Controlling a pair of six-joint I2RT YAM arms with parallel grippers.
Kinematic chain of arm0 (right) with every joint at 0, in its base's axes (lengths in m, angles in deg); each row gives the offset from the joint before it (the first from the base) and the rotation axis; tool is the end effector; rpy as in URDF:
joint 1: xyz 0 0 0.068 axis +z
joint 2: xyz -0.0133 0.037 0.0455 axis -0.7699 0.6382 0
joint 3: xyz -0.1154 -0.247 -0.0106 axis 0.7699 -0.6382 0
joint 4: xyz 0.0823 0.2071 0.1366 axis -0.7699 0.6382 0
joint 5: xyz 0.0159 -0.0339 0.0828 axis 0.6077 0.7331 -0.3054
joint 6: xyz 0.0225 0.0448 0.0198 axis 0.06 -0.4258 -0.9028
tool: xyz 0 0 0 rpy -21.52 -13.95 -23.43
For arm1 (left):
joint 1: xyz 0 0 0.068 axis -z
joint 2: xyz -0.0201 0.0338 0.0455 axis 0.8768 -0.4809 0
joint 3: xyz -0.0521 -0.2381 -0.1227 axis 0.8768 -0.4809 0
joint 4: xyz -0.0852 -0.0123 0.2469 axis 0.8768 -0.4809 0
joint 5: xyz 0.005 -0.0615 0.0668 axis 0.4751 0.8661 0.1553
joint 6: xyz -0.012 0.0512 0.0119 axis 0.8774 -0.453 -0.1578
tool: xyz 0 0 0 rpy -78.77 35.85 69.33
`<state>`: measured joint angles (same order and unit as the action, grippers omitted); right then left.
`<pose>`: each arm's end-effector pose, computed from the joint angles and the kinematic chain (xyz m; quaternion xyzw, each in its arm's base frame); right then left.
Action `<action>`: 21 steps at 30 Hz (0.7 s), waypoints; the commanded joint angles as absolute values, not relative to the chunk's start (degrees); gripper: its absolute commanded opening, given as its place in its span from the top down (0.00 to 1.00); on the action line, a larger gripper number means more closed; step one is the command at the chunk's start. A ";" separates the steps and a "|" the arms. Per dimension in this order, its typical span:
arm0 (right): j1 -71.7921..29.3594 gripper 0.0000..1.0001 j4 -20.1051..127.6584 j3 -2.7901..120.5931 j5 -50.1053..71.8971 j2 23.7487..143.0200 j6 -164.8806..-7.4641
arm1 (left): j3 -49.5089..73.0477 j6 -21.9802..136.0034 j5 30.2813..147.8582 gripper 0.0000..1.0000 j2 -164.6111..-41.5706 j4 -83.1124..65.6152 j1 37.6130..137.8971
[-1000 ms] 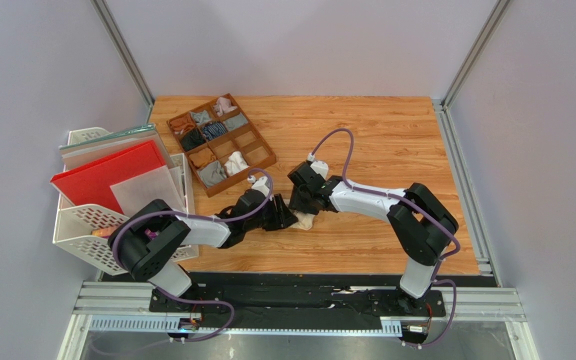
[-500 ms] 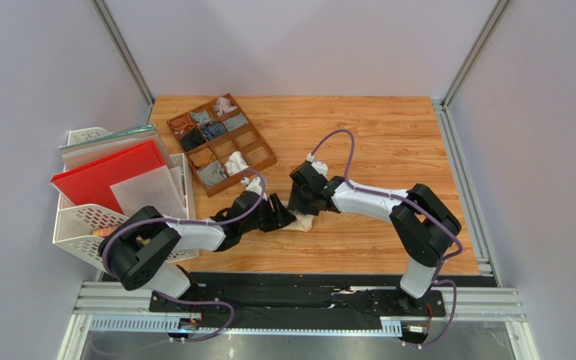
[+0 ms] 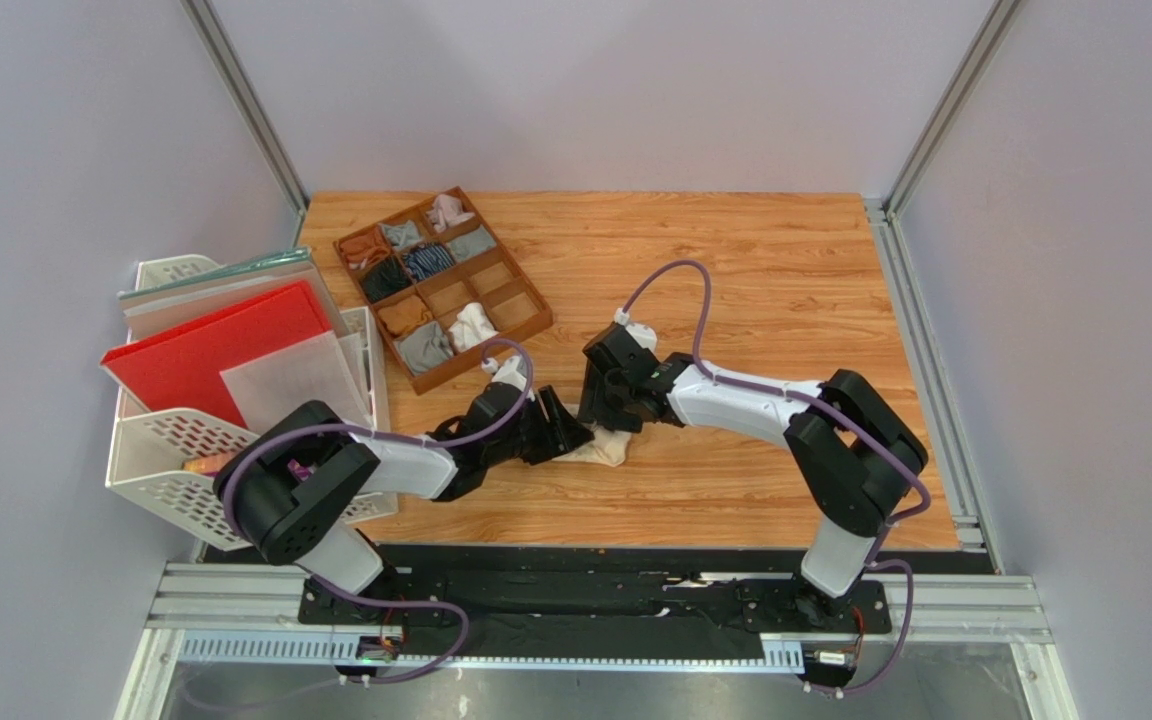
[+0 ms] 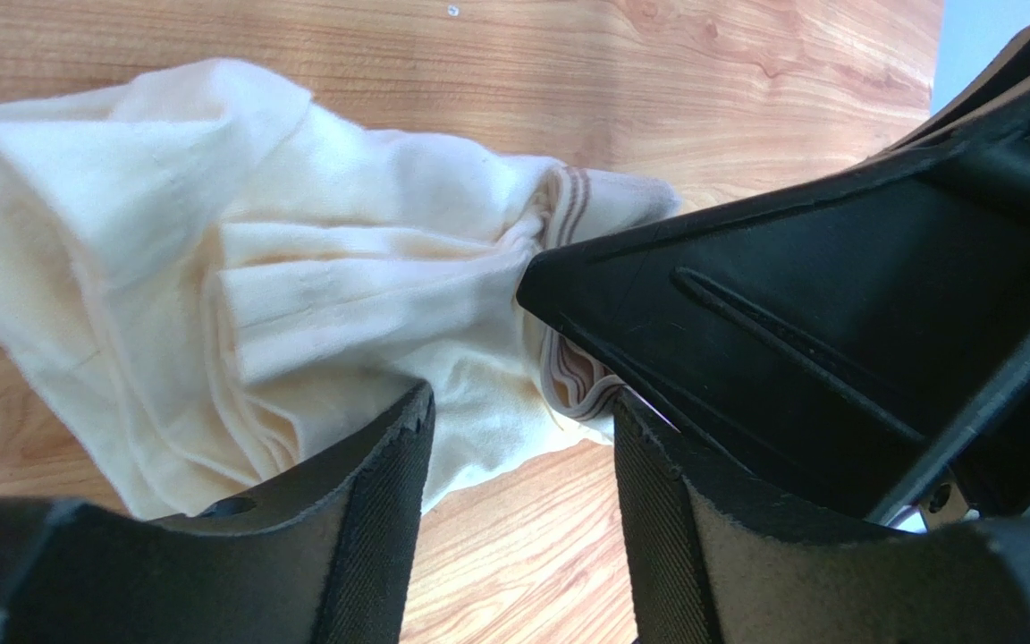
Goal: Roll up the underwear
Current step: Roll the underwear at the center of the board.
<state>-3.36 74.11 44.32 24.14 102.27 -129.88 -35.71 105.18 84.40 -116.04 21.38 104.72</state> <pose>0.2406 0.2527 0.1718 0.0424 0.9636 0.1643 0.2068 0.1931 -0.1862 0.1274 -0.1084 0.8652 -0.4001 0.2822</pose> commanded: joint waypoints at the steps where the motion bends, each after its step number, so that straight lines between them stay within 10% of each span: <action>1: -1.92 0.44 77.35 43.91 19.41 100.31 -127.35 | -33.77 106.60 83.27 0.42 -117.07 22.29 104.67; 21: -7.18 0.37 83.33 39.62 29.43 80.98 -130.59 | -32.54 105.64 83.27 0.43 -116.37 18.33 106.08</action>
<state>-4.83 82.17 43.41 25.76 88.32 -128.15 -33.83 106.03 84.29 -116.74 19.56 105.53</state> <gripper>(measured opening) 0.637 0.574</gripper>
